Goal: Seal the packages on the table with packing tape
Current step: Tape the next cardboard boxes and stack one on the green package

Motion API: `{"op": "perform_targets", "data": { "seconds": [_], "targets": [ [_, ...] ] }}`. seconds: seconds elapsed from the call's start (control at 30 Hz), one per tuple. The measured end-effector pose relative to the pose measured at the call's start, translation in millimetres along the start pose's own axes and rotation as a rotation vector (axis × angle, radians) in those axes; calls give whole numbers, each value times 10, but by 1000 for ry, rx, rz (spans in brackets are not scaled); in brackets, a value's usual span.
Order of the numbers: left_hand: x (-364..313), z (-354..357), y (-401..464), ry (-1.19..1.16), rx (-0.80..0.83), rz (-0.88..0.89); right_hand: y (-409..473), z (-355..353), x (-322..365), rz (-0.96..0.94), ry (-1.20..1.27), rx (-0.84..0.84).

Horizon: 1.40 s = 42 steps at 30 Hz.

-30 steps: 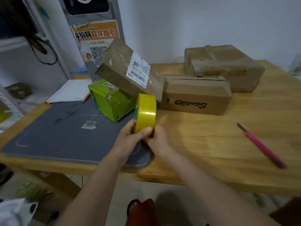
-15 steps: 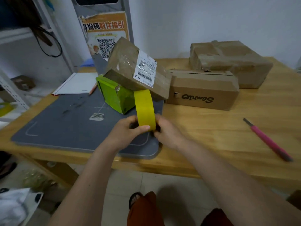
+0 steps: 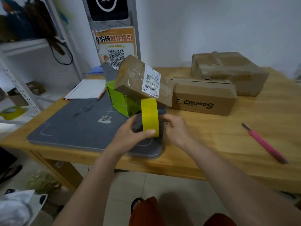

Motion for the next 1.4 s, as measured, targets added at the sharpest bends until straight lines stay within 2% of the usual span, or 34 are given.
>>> {"op": "perform_targets", "data": {
  "seconds": [0.07, 0.13, 0.17, 0.2, 0.3, 0.4, 0.47, 0.53, 0.63, 0.7, 0.83, 0.97, 1.0, 1.07, 1.1, 1.13, 1.17, 1.2, 1.23, 1.33, 1.4],
  "targets": [
    [-193, -362, 57, -57, -265, -42, 53, -150, -53, 101, 141, -108],
    [-461, -755, 132, -80, -539, -5, 106, -219, -77, 156, 210, -131],
    [-592, -888, 212, -94, -606, 9, 125, -232, -71, 157, 210, -121],
    [-699, -961, 320, -111, -618, -3, 143, -235, -63, 155, 206, -107],
    [-840, -955, 644, -92, -497, -109, 152, -220, -56, 163, 217, -76],
    [-870, -944, 791, -100, -452, -100, 173, -222, -87, 186, 245, -60],
    [-831, -1008, 837, -229, -469, -84, 223, -263, -110, 190, 250, -63],
    [-764, -1125, 850, -461, -533, -92, 285, -307, -141, 207, 269, -73],
    [-653, -1170, 887, -861, -590, -178, 364, -364, -193, 229, 269, -108],
    [-553, -1126, 934, -958, -609, -257, 388, -375, -215, 235, 265, -122],
    [-281, -987, 987, -851, -606, -422, 351, -374, -283, 255, 265, -127],
    [-315, -875, 1007, -808, -536, -423, 282, -439, -397, 283, 250, -125],
    [-338, -902, 955, -745, -589, -431, 269, -468, -426, 290, 244, -131],
    [-464, -1158, 684, -504, -890, -400, 242, -543, -486, 293, 237, -147],
    [-737, -1282, 520, -382, -1028, -238, 231, -592, -521, 295, 231, -159],
    [-1118, -1299, 357, -318, -1090, -2, 221, -648, -559, 301, 225, -177],
    [-1488, -1187, 209, -313, -1067, 217, 211, -716, -603, 310, 217, -199],
    [-1751, -987, 127, -358, -986, 364, 197, -792, -654, 318, 202, -229],
    [-1931, -712, 102, -401, -873, 430, 174, -881, -708, 324, 173, -262],
    [-2071, 321, 281, -321, -513, 366, 30, -1241, -849, 328, -37, -375],
    [-1773, 870, 552, -237, -365, 199, -136, -1556, -928, 309, -358, -435]
  ]
}}
Point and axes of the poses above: each hand's wrist, its own y-axis towards the middle knuckle, its own z-axis out of the palm, x = y × z, the point moved 10 cm from there along y, towards the middle knuckle, and after that the axes turned 4 degrees about -x, right-handed, at the moved point
